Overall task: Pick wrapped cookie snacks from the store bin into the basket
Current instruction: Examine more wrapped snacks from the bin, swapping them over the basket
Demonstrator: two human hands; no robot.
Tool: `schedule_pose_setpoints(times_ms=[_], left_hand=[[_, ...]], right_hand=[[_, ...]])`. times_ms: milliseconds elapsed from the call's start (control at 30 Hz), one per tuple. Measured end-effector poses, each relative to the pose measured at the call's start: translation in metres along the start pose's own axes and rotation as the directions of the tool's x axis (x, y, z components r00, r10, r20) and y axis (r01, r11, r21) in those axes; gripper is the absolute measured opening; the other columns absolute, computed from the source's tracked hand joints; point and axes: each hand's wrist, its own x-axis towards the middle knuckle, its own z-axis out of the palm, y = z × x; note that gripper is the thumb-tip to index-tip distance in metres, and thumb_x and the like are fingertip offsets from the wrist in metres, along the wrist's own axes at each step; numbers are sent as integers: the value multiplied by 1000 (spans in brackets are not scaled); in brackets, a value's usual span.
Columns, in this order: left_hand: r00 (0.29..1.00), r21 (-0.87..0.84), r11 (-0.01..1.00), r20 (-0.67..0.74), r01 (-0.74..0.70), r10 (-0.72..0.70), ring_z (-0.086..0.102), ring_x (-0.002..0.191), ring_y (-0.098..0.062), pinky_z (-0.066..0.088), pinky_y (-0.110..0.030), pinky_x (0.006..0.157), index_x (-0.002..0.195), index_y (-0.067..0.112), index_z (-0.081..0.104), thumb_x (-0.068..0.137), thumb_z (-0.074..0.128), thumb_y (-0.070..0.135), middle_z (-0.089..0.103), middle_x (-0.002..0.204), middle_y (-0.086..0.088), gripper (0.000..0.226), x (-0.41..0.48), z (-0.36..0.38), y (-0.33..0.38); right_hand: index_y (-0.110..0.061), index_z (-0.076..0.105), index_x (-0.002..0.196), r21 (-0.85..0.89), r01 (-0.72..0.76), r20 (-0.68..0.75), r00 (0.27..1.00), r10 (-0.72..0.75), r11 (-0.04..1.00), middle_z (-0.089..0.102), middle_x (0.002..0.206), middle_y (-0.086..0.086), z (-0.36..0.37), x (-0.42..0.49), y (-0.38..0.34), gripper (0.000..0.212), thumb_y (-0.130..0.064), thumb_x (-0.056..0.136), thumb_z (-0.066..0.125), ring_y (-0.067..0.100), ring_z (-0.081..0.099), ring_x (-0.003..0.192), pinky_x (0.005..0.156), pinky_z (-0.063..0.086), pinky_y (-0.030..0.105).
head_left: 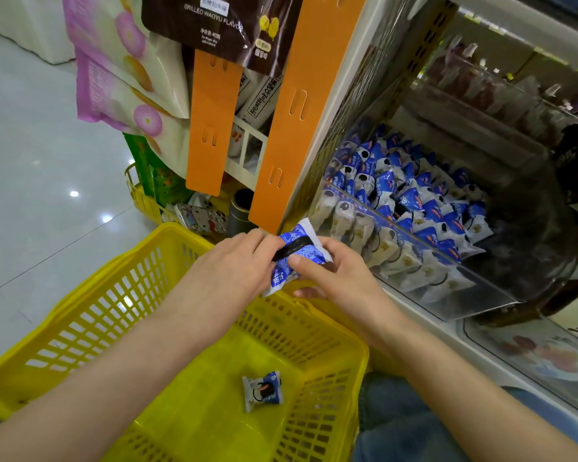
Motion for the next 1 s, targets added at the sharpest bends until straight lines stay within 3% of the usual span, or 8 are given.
schedule_pose_setpoints(times_ms=[233,433,567,667,733,833,900,1000], left_hand=[[999,-37,999,-37,22,-23,61,68,-25,34,-25,47,99,3,59,85,62,7,64,87,-11,15,-3,-2,4],[996,36,999,-92,-14,17,49,43,-18,28,-17,40,78,0,59,77,71,4,59,60,-10,13,-3,-4,6],[991,-63,996,-113,62,-68,32,45,-12,25,-21,38,79,9,47,87,60,7,48,58,1,15,-2,0,8],[977,-250,957,-118,146,-180,44,50,-10,28,-22,41,84,19,40,93,45,24,41,57,11,11,-2,7,3],[971,-358,922,-127,146,-203,50,58,-7,36,-24,47,86,21,43,93,44,26,49,59,7,8,-1,10,0],[952,-576,792,-79,199,-297,61,68,-12,51,-36,63,98,25,52,95,44,24,67,79,-3,8,4,11,-4],[936,-756,603,37,255,-350,65,86,-18,53,-43,80,103,29,56,96,42,32,69,93,-2,16,5,10,-3],[933,-878,350,239,326,-271,63,100,-4,51,-28,87,107,39,55,80,46,53,68,103,11,32,5,11,1]], right_hand=[[-27,49,101,-209,155,-13,987,-161,965,64,99,-2,4,-1,9,26,-18,83,66,14,67,86,59,56,24],[-30,50,98,-221,186,13,982,-187,957,64,100,-5,5,-3,10,25,-20,83,67,18,67,87,58,56,26],[-29,48,96,-213,184,12,983,-186,959,65,100,-5,8,-1,10,23,-18,84,64,20,69,84,62,59,31],[-30,48,99,-203,183,17,983,-183,962,65,98,-5,8,3,9,22,-20,85,63,20,69,84,64,59,32],[-33,48,103,-217,204,28,979,-203,955,63,101,-7,7,4,9,23,-23,87,62,17,68,87,64,58,30],[-32,44,123,-283,256,68,967,-247,924,57,113,-13,5,3,10,39,-36,87,58,8,62,91,67,56,26],[-32,34,137,-323,260,80,966,-247,910,51,125,-10,1,2,10,58,-46,84,55,5,60,96,70,57,27],[-33,22,144,-424,275,89,961,-263,863,42,129,-10,-1,0,11,73,-44,82,58,2,59,99,76,57,27]])
